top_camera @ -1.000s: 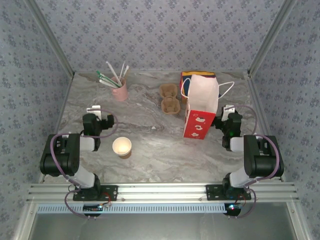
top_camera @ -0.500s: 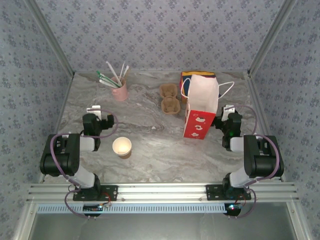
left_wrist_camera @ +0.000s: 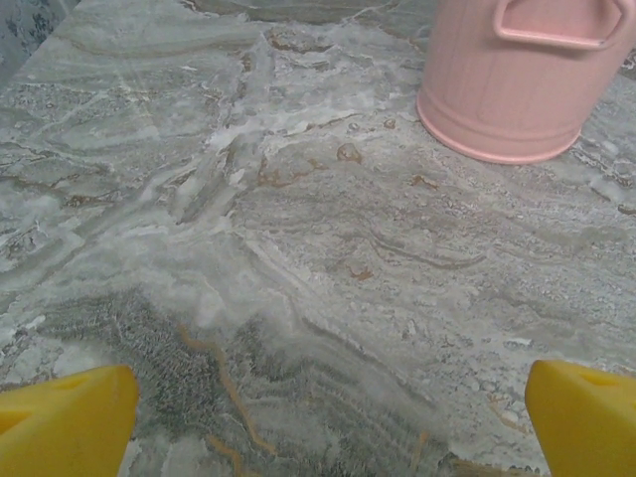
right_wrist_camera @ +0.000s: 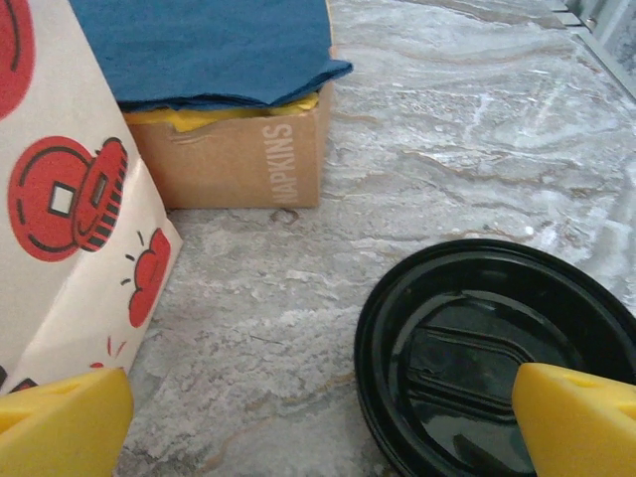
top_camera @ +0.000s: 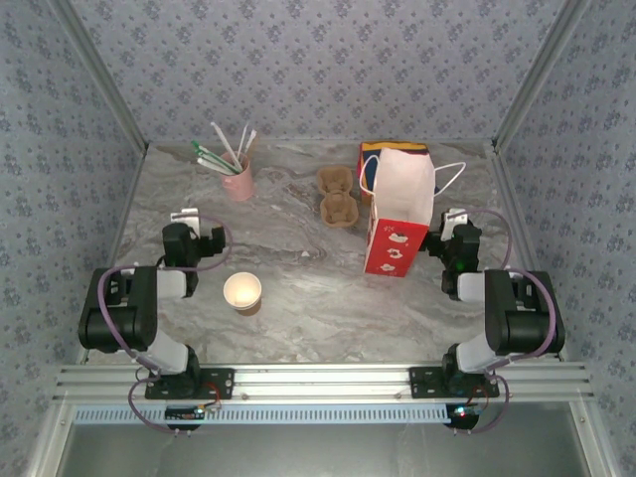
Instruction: Pack the takeout coffee
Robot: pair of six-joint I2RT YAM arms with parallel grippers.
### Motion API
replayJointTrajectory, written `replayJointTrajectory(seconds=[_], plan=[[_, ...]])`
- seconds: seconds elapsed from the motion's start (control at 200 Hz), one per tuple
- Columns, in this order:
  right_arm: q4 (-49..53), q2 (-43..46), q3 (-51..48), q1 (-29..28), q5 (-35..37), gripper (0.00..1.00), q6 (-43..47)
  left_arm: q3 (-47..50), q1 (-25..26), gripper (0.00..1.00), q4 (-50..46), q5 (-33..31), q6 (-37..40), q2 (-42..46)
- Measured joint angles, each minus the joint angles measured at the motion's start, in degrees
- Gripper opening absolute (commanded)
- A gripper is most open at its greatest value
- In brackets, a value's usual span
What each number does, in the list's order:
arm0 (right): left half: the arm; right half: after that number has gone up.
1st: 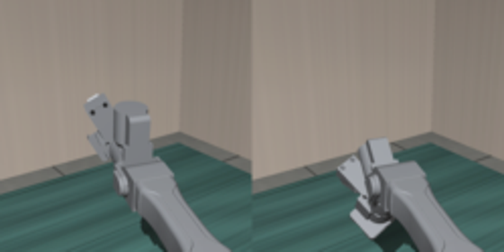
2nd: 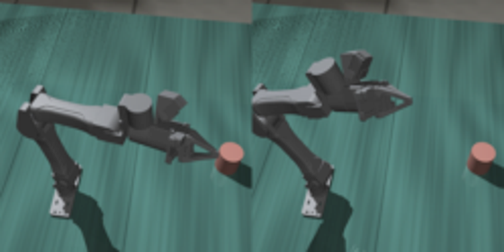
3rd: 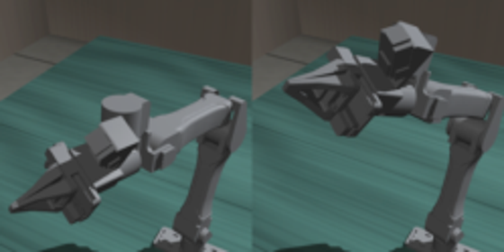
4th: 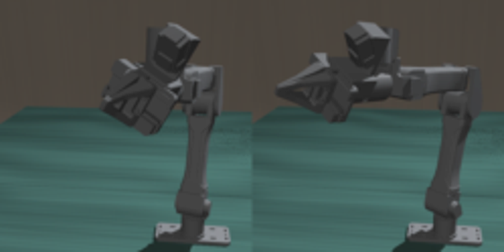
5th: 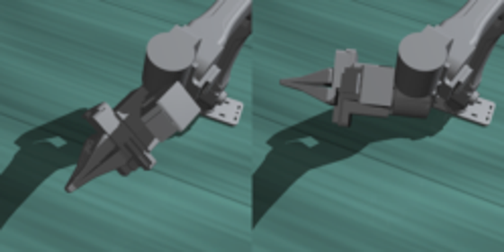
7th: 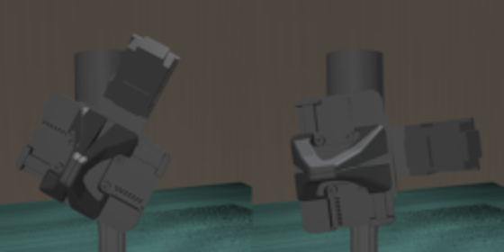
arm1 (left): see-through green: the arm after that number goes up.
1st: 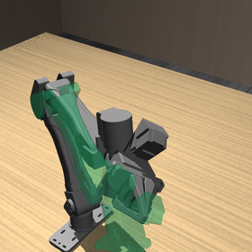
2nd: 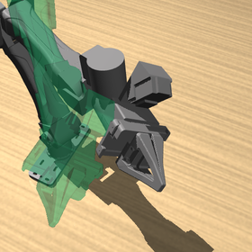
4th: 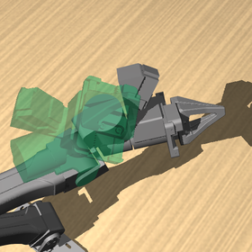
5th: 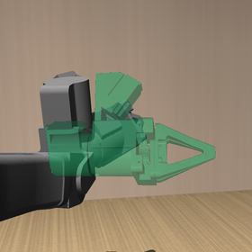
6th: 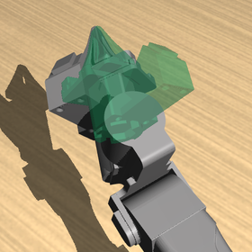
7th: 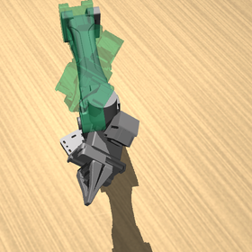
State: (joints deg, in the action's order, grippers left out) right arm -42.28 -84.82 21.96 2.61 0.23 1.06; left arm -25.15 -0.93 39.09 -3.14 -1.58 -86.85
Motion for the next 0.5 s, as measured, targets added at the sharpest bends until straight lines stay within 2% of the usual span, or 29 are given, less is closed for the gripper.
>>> replayJointTrajectory(seconds=[0.27, 0.36, 0.5], plan=[[14.9, 16.2, 3.6, 1.1, 3.6, 1.00, -3.6, -13.0, -0.1, 1.00, -22.8, -5.2, -5.0, 12.2], [23.3, 21.5, 6.7, 2.4, 6.0, 1.00, -8.1, -17.1, -0.1, 1.00, -30.6, -5.9, -9.1, 16.1], [39.6, 26.8, 14.6, 4.3, 12.1, 1.00, -20.1, -23.0, -0.1, 1.00, -44.0, -6.5, -17.9, 21.1]])
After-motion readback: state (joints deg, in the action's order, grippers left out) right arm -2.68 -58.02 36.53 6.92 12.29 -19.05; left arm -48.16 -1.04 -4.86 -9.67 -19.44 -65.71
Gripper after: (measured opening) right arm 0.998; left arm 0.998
